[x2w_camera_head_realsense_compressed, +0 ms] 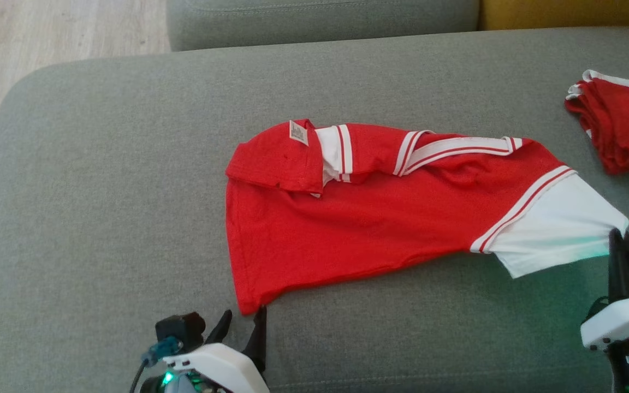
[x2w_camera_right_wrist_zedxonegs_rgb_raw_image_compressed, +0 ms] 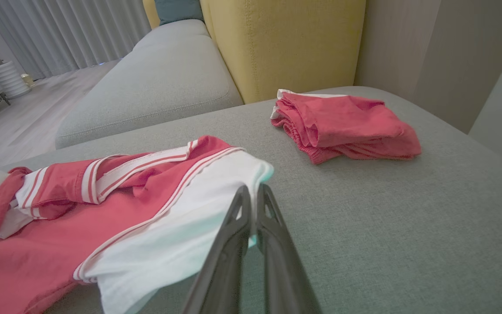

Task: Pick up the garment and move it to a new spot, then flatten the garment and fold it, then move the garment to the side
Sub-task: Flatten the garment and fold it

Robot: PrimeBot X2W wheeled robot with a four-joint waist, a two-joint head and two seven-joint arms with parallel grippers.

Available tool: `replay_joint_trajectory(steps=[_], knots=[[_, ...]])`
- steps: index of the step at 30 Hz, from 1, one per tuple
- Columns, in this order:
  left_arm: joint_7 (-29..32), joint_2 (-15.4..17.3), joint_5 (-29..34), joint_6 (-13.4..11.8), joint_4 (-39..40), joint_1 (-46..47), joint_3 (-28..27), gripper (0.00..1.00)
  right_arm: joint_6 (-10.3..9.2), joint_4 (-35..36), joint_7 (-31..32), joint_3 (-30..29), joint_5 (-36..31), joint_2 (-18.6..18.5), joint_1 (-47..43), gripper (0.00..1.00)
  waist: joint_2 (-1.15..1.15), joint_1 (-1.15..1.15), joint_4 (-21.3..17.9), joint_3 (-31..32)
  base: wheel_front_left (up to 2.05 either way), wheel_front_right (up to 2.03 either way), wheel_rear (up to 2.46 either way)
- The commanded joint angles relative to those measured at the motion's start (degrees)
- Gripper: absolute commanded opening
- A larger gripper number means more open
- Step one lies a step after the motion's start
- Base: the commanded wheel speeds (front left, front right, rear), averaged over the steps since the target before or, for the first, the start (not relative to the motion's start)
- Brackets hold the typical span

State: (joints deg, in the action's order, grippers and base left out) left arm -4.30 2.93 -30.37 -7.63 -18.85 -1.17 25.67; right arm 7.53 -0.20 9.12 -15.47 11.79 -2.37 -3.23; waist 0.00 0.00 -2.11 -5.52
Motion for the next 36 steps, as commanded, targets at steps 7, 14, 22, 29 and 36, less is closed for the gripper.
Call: replay_joint_trajectory(steps=[7,14,22,29,36], knots=[[0.2,-0.1,-3.7,-0.7,0.8,2.5,-0.3,1.0,-0.04,1.5,-0.5,2.7,0.7,-0.5,1.7,0.0,0.0,0.0,-0.8,-0.3,0.0,0.0,0.0],[-1.1,-0.1,-5.8,-1.2,-1.0,4.1,-0.8,1.0,-0.04,0.7,-0.7,4.3,0.6,-0.5,2.4,0.0,0.0,0.0,-1.9,-0.1,0.0,0.0,0.0],[-2.6,-0.1,-6.9,-1.9,-5.2,6.3,-1.3,0.71,-0.04,-0.3,-1.0,6.3,0.8,-0.5,2.7,0.0,0.0,0.0,-2.8,0.3,0.0,0.0,0.0],[-2.6,0.0,-6.8,-1.0,-7.6,7.3,0.9,0.0,-0.04,-1.0,-1.3,7.4,1.0,-0.5,2.7,0.0,0.0,0.0,-2.9,1.2,0.0,0.0,0.0],[-6.1,0.3,-6.7,-0.8,-5.6,7.9,0.4,0.0,-0.04,-1.1,-2.7,7.8,1.6,-0.5,3.1,0.0,0.0,0.0,-2.6,3.1,0.0,0.0,0.0]])
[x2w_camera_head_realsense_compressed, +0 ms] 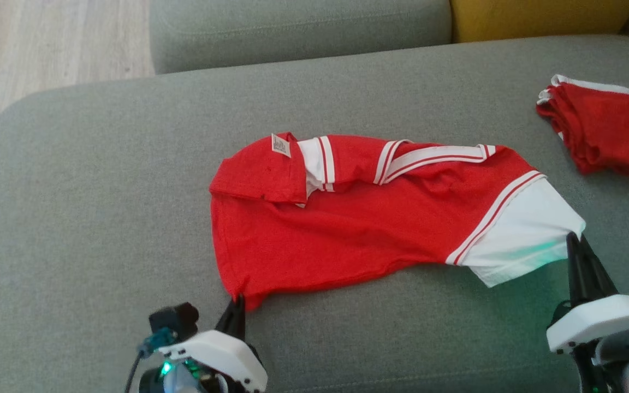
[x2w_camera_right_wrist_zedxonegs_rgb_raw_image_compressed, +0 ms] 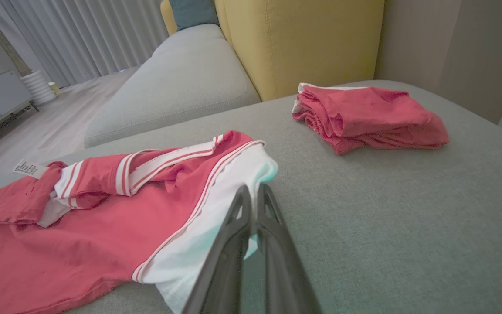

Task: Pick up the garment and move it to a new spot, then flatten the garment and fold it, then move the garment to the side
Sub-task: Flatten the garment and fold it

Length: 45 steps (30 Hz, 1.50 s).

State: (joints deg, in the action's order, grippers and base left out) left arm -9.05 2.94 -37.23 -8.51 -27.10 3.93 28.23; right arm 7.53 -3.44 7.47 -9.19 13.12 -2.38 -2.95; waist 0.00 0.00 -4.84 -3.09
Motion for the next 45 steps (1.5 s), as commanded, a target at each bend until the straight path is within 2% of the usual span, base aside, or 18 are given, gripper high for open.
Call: replay_joint_trajectory(steps=[1,7,14,23,30,36,40,45], knots=[[-1.9,0.5,0.3,0.1,3.4,3.0,-2.4,0.0,-0.04,2.3,-1.5,1.5,0.3,-0.5,3.1,0.0,0.0,0.0,0.3,1.1,0.0,0.0,0.0],[-4.0,2.1,0.7,0.4,9.8,3.8,-4.4,0.0,-0.04,4.7,-3.5,1.7,0.1,-0.5,4.6,0.0,0.0,0.0,0.9,3.5,0.0,0.0,0.0],[-3.6,6.3,1.9,-0.3,23.5,6.0,-7.2,0.0,-0.04,12.4,-4.9,1.9,-0.5,-0.5,7.2,0.0,0.0,0.0,1.8,5.7,0.0,0.0,0.0],[3.7,13.8,6.2,-2.6,44.6,12.2,-9.3,0.0,-0.04,27.1,-3.2,0.8,-3.0,-0.5,11.4,0.0,0.0,0.0,2.2,7.0,0.0,0.0,0.0],[10.1,17.5,8.4,-3.5,54.4,18.2,-10.2,0.0,-0.04,35.2,-0.2,-0.1,-4.1,-1.3,14.9,0.0,0.0,0.0,2.4,6.4,0.0,0.0,0.0],[13.7,18.7,8.0,-2.9,53.9,23.8,-10.8,0.0,-0.04,35.6,2.3,1.1,-2.1,-1.9,18.1,0.0,0.0,0.0,2.3,4.0,0.0,0.0,0.0],[16.1,18.3,5.2,-0.2,44.6,30.8,-10.7,0.0,-0.04,26.4,2.9,3.1,1.9,-2.3,26.5,0.0,0.0,0.0,2.2,-1.2,0.0,0.0,0.0],[14.7,18.3,7.4,2.8,27.9,44.4,-10.5,0.0,-0.04,10.3,-0.6,5.0,-0.1,-3.4,43.1,0.0,0.0,0.0,1.6,-7.8,0.0,0.0,0.0]])
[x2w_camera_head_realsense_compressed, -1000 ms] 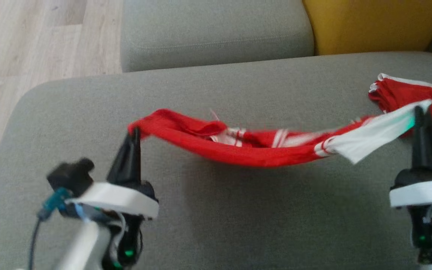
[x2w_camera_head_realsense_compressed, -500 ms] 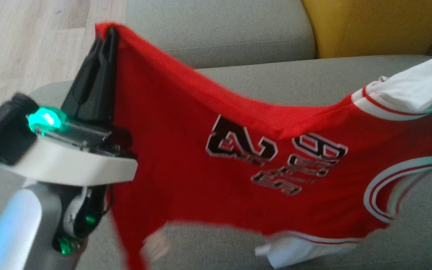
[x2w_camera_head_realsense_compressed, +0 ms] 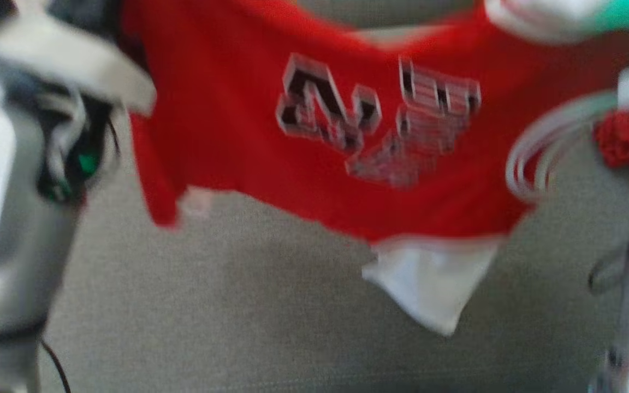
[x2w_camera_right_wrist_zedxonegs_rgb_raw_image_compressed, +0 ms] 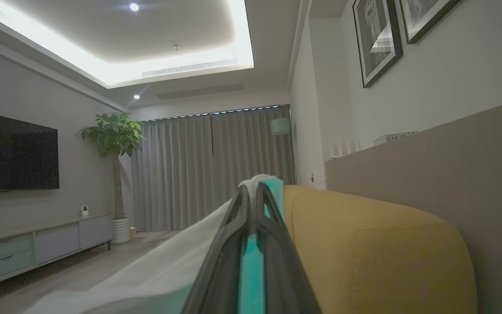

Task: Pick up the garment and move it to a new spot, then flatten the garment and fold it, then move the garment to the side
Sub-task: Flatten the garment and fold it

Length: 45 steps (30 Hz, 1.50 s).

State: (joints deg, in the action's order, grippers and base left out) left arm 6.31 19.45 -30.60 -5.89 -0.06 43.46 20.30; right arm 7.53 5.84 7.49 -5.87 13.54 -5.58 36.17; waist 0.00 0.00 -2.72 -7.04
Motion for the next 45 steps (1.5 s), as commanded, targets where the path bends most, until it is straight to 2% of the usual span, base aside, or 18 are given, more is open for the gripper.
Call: replay_joint_trajectory(steps=[1,7,12,16,20,27,37,45], knots=[[-0.6,1.8,0.7,0.2,0.8,4.9,-2.5,0.0,-0.04,1.0,-0.6,1.7,-0.5,-0.2,4.0,0.0,0.0,0.0,-0.5,-3.9,0.0,0.0,0.0],[-7.1,2.1,5.5,0.9,-19.6,22.3,-3.6,0.0,-0.04,-20.7,-10.5,2.6,-5.8,1.7,25.8,0.0,0.0,0.0,-3.9,-9.0,0.0,0.0,0.0],[-12.9,2.7,8.3,1.0,-31.9,33.0,-3.9,0.0,-0.04,-33.9,-18.5,0.1,-9.7,2.6,38.6,0.0,0.0,0.0,-6.5,-12.4,0.0,0.0,0.0],[-17.5,2.2,9.0,1.9,-38.0,37.8,-3.8,0.0,-0.04,-40.4,-21.5,1.9,-6.4,2.7,43.1,0.0,0.0,0.0,-7.5,-16.6,0.0,0.0,0.0],[-20.0,0.7,8.1,3.8,-42.3,37.3,-3.8,0.0,-0.04,-42.8,-22.3,7.1,-2.4,2.7,40.4,0.0,0.0,0.0,-7.6,-20.8,0.0,0.0,0.0],[-21.2,0.0,6.6,6.9,-45.1,31.8,-5.6,0.0,-0.04,-34.3,-22.5,12.2,3.5,2.7,28.2,0.0,0.0,0.0,-7.4,-24.2,0.0,0.0,0.0],[-21.3,-2.1,6.2,10.5,-32.3,18.1,-11.9,0.0,-0.04,-17.4,-22.5,11.9,4.2,2.7,8.9,0.0,0.0,0.0,-4.9,-21.0,0.0,0.0,0.0],[-21.3,-5.8,6.5,11.6,-19.3,-2.2,-14.3,0.0,-0.04,-6.7,-22.3,8.2,4.4,2.7,-11.4,0.0,0.0,0.0,-2.8,-13.5,0.0,0.0,0.0]])
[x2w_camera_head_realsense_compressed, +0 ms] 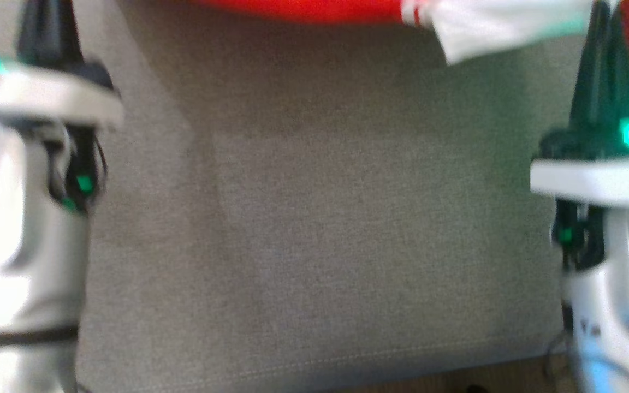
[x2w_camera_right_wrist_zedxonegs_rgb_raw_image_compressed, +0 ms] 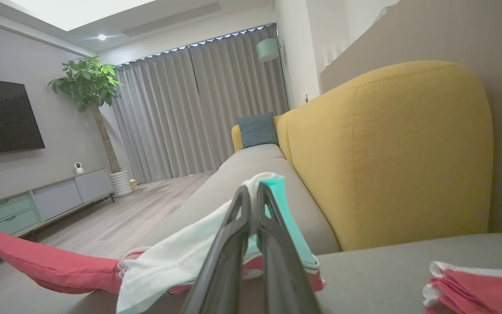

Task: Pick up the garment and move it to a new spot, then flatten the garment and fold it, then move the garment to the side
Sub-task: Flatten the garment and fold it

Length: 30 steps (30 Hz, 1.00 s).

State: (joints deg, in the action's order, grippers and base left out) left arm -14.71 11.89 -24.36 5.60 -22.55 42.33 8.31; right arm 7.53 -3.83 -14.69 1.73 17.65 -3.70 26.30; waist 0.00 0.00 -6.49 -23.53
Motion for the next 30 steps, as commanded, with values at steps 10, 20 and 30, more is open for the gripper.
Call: replay_joint_trajectory(steps=[10,20,30], knots=[[-0.3,-2.3,2.9,0.4,19.8,-26.9,-5.0,0.0,-0.04,15.0,4.3,-1.7,1.7,0.8,-23.8,0.0,0.0,0.0,1.0,11.9,0.0,0.0,0.0],[-0.3,-6.3,4.7,0.0,30.4,-45.8,-5.6,0.0,-0.04,27.3,10.9,-3.0,1.6,0.8,-42.4,0.0,0.0,0.0,1.6,16.7,0.0,0.0,0.0],[-0.3,-7.6,4.3,-0.9,31.2,-52.2,-3.5,0.0,-0.04,25.5,11.7,-3.0,3.5,0.8,-44.6,0.0,0.0,0.0,2.0,16.3,0.0,0.0,0.0]])
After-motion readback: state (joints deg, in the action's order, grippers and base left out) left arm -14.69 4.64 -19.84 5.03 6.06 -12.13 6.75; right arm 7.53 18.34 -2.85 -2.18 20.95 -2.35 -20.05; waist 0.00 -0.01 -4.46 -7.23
